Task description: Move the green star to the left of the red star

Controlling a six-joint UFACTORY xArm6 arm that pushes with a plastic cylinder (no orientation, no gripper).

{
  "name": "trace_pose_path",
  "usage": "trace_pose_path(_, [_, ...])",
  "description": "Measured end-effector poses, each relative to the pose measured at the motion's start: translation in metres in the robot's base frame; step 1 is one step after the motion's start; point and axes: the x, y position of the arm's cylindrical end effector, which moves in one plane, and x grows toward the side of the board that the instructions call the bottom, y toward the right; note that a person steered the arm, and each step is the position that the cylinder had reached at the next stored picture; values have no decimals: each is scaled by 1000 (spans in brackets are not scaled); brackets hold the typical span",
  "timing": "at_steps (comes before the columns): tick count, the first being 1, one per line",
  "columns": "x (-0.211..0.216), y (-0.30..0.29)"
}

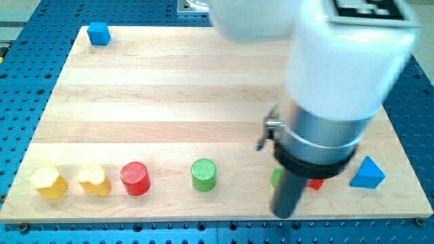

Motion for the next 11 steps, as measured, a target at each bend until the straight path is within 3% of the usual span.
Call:
trace_pose_path(1, [-2,2])
trace_pose_path(3, [-6,-52])
trace_pose_path(5, [1,-38])
trace_pose_path(9, [-3,43])
trace_pose_path(11, [-24,15])
